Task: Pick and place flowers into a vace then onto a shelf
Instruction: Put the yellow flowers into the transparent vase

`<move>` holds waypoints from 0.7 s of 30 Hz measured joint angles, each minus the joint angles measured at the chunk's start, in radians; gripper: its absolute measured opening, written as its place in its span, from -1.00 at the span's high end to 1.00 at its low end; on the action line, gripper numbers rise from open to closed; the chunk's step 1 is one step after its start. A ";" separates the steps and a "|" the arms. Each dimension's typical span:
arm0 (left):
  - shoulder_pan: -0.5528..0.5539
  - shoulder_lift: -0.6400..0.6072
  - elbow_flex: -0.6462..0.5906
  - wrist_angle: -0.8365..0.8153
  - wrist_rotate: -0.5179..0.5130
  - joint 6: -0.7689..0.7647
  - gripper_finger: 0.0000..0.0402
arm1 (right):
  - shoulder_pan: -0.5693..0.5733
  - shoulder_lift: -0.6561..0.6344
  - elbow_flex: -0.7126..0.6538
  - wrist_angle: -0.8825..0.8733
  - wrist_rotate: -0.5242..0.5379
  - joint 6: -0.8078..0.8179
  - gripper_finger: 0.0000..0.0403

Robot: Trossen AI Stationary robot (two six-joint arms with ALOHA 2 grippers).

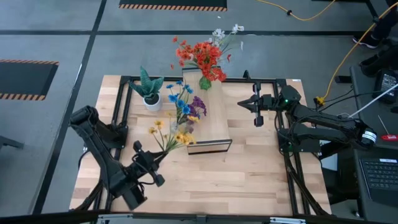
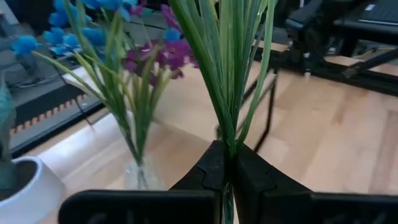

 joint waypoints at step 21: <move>0.126 -0.330 -0.656 0.768 0.042 0.392 0.97 | 0.000 0.000 0.000 0.048 0.000 0.000 0.94</move>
